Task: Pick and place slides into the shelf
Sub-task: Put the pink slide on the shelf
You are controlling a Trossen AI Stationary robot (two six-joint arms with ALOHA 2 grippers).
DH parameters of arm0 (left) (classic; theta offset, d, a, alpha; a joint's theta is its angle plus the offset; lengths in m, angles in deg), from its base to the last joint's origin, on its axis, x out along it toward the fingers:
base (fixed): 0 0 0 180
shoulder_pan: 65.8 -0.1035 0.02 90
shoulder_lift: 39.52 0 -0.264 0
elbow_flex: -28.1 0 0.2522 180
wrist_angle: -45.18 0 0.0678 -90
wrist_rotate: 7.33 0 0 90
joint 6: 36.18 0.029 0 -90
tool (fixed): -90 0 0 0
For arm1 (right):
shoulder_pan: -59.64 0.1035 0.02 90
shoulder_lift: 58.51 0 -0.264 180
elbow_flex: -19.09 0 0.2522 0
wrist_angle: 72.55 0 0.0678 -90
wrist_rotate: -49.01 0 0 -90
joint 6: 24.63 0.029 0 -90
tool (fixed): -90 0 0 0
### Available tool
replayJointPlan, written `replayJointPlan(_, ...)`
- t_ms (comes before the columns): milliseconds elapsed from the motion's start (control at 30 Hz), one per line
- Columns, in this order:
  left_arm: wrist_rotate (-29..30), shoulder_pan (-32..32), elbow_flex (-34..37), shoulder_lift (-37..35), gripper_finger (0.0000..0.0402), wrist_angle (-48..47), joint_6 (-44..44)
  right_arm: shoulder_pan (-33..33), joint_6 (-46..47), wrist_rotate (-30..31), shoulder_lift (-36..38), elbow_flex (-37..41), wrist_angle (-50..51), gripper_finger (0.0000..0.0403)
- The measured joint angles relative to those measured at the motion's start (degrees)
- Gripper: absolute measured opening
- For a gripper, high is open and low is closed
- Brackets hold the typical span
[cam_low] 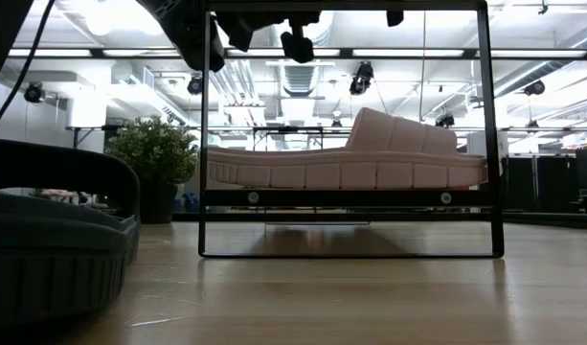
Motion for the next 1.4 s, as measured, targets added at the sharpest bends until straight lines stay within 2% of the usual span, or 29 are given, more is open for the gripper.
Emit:
replayJointPlan(333, -6.3, -1.2, 0.0, -0.3, 0.0196, -0.6, -0.1, -0.7, -0.2, 2.8, 1.8, 0.1, 0.3, 0.0038)
replayJointPlan(433, -11.5, -2.1, 0.0, -0.4, 0.0223, -1.1, 0.0, -1.2, 0.0, 2.8, 3.1, 0.1, 2.5, 0.0038)
replayJointPlan(533, -18.4, -3.4, 0.4, -1.2, 0.0233, -3.2, 0.2, -1.3, 0.3, 2.5, 4.9, 0.0, 6.0, 0.0038)
replayJointPlan(700, -25.7, -5.5, 2.6, -8.8, 0.0235, -20.4, 5.1, -1.8, -0.2, 4.9, 9.3, 0.0, 10.7, 0.0037)
replayJointPlan(833, -25.3, -6.0, 3.4, -17.1, 0.0235, -37.1, 17.0, -2.0, -0.1, 5.8, 12.1, -1.0, 16.0, 0.0037)
replayJointPlan(933, -24.8, -6.2, 3.5, -23.1, 0.0235, -47.0, 25.5, -2.4, 0.2, 2.5, 12.7, -1.1, 18.3, 0.0037)
replayJointPlan(1033, -24.5, -6.5, 3.5, -28.5, 0.0235, -54.0, 30.3, -3.3, 1.1, -1.3, 12.6, -1.1, 20.4, 0.0037)
replayJointPlan(1167, -23.3, -6.6, 3.5, -34.5, 0.0235, -63.0, 33.1, -5.3, 2.8, -7.9, 11.5, -1.1, 23.2, 0.0037)
replayJointPlan(1400, -16.8, -6.6, 3.7, -42.2, 0.0235, -77.1, 35.0, -10.7, 2.3, -21.7, 9.6, -1.1, 25.7, 0.0037)
